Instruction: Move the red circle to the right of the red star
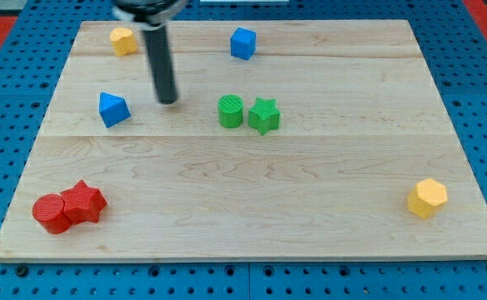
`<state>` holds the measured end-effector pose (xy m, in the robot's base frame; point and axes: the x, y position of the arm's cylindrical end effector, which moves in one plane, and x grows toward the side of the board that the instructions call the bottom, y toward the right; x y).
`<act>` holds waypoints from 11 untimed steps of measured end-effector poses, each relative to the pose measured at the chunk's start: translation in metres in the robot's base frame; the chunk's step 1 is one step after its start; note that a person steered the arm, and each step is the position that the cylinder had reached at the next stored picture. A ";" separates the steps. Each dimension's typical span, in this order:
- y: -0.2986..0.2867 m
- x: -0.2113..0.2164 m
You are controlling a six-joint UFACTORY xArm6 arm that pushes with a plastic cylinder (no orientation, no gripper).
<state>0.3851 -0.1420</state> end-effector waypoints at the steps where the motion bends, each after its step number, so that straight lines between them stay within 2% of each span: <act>1: -0.012 0.047; 2: -0.040 0.074; 4: -0.118 0.175; 5: -0.146 0.180; 6: -0.146 0.212; 7: -0.078 0.211; 9: -0.013 0.188; 10: 0.029 0.159; 11: 0.085 0.156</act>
